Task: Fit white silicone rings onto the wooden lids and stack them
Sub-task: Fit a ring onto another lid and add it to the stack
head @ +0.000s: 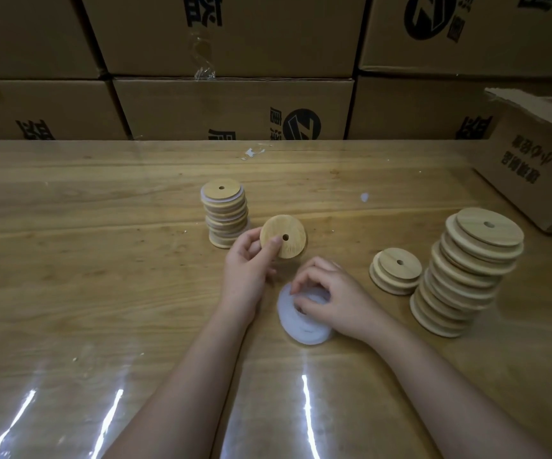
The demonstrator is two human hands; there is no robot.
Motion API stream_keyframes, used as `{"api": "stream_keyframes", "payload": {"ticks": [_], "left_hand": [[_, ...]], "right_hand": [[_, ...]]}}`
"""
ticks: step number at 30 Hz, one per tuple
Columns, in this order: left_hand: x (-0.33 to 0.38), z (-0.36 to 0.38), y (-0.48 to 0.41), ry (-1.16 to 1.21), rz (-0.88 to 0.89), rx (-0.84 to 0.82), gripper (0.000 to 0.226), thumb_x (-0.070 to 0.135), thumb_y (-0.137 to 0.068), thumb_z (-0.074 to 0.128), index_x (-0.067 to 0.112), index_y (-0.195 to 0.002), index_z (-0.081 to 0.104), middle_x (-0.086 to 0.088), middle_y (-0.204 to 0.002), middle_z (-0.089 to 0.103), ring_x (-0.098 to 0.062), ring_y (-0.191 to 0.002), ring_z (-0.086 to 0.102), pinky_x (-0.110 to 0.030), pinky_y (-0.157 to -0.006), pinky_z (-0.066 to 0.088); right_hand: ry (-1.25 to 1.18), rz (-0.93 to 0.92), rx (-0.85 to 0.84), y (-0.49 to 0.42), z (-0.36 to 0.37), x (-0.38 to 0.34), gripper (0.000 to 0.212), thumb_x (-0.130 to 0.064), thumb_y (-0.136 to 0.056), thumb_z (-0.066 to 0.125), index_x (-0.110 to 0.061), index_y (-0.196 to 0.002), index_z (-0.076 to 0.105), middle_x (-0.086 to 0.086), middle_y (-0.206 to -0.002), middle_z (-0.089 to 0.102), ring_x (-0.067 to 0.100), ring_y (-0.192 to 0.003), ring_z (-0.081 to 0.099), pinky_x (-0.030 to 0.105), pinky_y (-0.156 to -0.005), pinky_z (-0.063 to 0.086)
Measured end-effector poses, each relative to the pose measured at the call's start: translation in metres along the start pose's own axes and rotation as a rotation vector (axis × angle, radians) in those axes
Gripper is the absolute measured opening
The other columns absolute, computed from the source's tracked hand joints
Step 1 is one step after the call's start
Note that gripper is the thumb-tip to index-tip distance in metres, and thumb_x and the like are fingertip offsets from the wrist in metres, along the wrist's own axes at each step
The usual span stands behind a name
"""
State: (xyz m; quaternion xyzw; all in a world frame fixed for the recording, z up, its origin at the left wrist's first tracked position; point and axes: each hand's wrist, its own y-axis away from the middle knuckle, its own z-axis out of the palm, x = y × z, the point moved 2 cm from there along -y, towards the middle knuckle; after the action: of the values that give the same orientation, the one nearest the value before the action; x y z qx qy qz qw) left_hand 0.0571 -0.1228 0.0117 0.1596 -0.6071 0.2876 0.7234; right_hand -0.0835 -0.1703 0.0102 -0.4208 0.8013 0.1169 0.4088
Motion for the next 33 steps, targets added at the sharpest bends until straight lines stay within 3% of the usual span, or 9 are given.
{"api": "stream_keyframes", "payload": {"ticks": [4,7,9,12,14,22,27,30,33], "left_hand": [[0.000,0.001,0.000,-0.061,0.053,-0.036,0.019,0.005,-0.087,0.062,0.022,-0.097,0.063,0.012,-0.070,0.066,-0.001,-0.064,0.057,-0.020,-0.054,0.048],[-0.001,0.003,0.000,-0.140,0.069,-0.101,0.027,0.002,-0.085,0.063,0.020,-0.104,0.064,-0.003,-0.095,0.069,-0.015,-0.088,0.062,-0.036,-0.079,0.053],[-0.001,0.005,0.000,-0.225,0.099,-0.147,0.030,0.001,-0.084,0.064,0.020,-0.108,0.063,-0.006,-0.103,0.068,-0.013,-0.094,0.062,-0.031,-0.085,0.051],[-0.002,0.008,0.001,-0.289,0.127,-0.211,0.035,-0.001,-0.083,0.065,0.022,-0.109,0.060,0.003,-0.098,0.064,0.007,-0.079,0.057,-0.012,-0.071,0.045],[-0.002,0.009,0.002,-0.275,0.118,-0.218,0.037,-0.003,-0.082,0.065,0.027,-0.102,0.057,0.005,-0.091,0.061,0.008,-0.069,0.054,-0.010,-0.063,0.043],[0.004,0.010,0.008,-0.356,0.213,-0.235,0.024,0.000,-0.080,0.067,0.023,-0.077,0.064,0.010,-0.086,0.066,-0.016,-0.081,0.060,-0.038,-0.075,0.049],[0.005,0.010,0.010,-0.324,0.215,-0.246,0.004,0.035,-0.072,0.065,0.033,-0.076,0.065,0.020,-0.088,0.066,-0.007,-0.085,0.060,-0.031,-0.071,0.049],[0.002,0.011,0.010,-0.411,0.283,-0.251,0.013,0.027,-0.074,0.068,0.036,-0.078,0.060,0.016,-0.090,0.063,-0.004,-0.082,0.058,-0.022,-0.064,0.047],[0.000,0.011,0.008,-0.458,0.325,-0.222,0.019,0.018,-0.081,0.065,0.035,-0.081,0.058,0.009,-0.095,0.064,-0.010,-0.085,0.060,-0.029,-0.068,0.050]], "right_hand": [[-0.193,0.005,0.074,0.001,-0.002,-0.001,0.013,-0.005,-0.081,0.066,-0.017,-0.081,0.068,-0.002,-0.095,0.056,0.004,-0.080,0.057,0.009,-0.071,0.039],[-0.261,-0.015,0.147,0.000,-0.005,0.000,0.016,-0.003,-0.081,0.066,-0.018,-0.078,0.066,-0.002,-0.091,0.060,0.007,-0.080,0.059,0.013,-0.072,0.043],[-0.335,0.025,0.263,-0.001,-0.008,0.004,0.019,-0.005,-0.081,0.068,-0.024,-0.077,0.066,-0.004,-0.085,0.064,0.010,-0.079,0.059,0.016,-0.073,0.046],[-0.452,0.088,0.486,0.000,-0.014,0.012,0.023,-0.007,-0.081,0.068,-0.030,-0.076,0.066,-0.008,-0.077,0.068,0.010,-0.076,0.061,0.017,-0.070,0.048],[-0.430,0.078,0.571,0.000,-0.016,0.014,0.023,-0.009,-0.082,0.068,-0.031,-0.076,0.065,-0.010,-0.074,0.067,0.010,-0.073,0.061,0.016,-0.067,0.047],[-0.253,-0.058,0.618,-0.001,-0.018,0.009,0.022,-0.007,-0.082,0.067,-0.027,-0.077,0.061,-0.009,-0.100,0.059,0.005,-0.100,0.057,0.017,-0.077,0.047],[-0.258,-0.043,0.617,-0.002,-0.016,0.010,0.024,-0.006,-0.082,0.066,-0.028,-0.078,0.059,-0.009,-0.092,0.062,0.001,-0.089,0.059,0.013,-0.073,0.046],[-0.250,-0.054,0.645,-0.002,-0.016,0.011,0.024,-0.004,-0.082,0.066,-0.026,-0.078,0.060,-0.006,-0.092,0.061,0.001,-0.089,0.058,0.010,-0.070,0.044],[-0.211,-0.070,0.656,-0.002,-0.016,0.011,0.013,-0.002,-0.081,0.067,-0.015,-0.079,0.064,0.000,-0.094,0.059,0.004,-0.093,0.057,0.009,-0.068,0.043]]}}
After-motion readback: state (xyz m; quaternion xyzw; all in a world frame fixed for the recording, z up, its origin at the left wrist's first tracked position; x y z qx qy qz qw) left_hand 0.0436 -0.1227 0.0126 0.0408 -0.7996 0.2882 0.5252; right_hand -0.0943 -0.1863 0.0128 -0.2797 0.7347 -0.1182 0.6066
